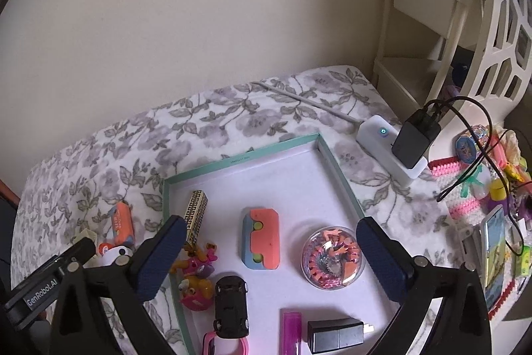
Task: Organize rigid objects
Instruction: 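Lift both open tools from the tray and move toward the remaining toys, then grasp the cream plug adapter with the left tool while the right tool grasps the white round watch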
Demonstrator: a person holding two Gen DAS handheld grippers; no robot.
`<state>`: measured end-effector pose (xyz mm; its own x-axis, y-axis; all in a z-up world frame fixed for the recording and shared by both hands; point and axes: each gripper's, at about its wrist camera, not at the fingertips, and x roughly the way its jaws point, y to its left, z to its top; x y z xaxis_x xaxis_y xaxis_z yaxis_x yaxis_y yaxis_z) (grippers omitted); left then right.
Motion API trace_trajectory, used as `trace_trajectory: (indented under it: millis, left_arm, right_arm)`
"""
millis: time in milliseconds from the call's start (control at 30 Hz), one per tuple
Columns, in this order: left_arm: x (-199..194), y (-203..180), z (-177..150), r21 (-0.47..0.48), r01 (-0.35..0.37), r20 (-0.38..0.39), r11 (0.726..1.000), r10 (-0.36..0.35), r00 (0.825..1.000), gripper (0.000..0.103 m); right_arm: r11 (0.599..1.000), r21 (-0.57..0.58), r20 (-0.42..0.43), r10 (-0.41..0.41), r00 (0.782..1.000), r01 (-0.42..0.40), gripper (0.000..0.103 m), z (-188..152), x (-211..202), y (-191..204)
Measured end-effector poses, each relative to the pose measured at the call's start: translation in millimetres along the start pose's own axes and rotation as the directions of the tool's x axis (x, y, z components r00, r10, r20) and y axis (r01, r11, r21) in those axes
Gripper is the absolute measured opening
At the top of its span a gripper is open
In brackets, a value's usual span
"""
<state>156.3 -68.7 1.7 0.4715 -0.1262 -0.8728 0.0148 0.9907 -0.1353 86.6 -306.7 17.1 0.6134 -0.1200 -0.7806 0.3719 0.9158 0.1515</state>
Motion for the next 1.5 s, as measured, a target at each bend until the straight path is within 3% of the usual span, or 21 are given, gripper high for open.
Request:
trace_trajectory:
  millis: [500, 767, 1100, 1300, 1500]
  left_arm:
    - [-14.5, 60.0, 10.8, -0.067, -0.084, 0.054, 0.994, 0.088, 0.995, 0.093]
    - [-6.9, 109.8, 15.0, -0.157, -0.111, 0.017, 0.981, 0.115, 0.993, 0.093]
    - [5.9, 155.0, 18.6, -0.271, -0.084, -0.014, 0.959, 0.083, 0.996, 0.093]
    - [19.0, 161.4, 21.5, -0.296, -0.043, -0.04, 0.954, 0.033, 0.999, 0.093]
    - [34.2, 160.5, 24.7, -0.308, -0.038, -0.063, 0.951, 0.02, 0.998, 0.093]
  right_arm:
    - [0.996, -0.083, 0.004, 0.044, 0.999, -0.043, 0.103, -4.5, -7.7, 40.0]
    - [0.981, -0.132, -0.047, 0.135, 0.99, -0.14, 0.103, -16.0, 0.8, 78.6]
    - [0.967, -0.167, -0.094, 0.178, 0.979, -0.192, 0.103, -29.7, 14.0, 114.1]
    - [0.941, -0.214, -0.131, 0.237, 0.963, -0.261, 0.103, -39.2, 24.4, 144.5]
    - [0.933, -0.232, -0.195, 0.232, 0.953, -0.275, 0.103, -48.1, 50.5, 169.0]
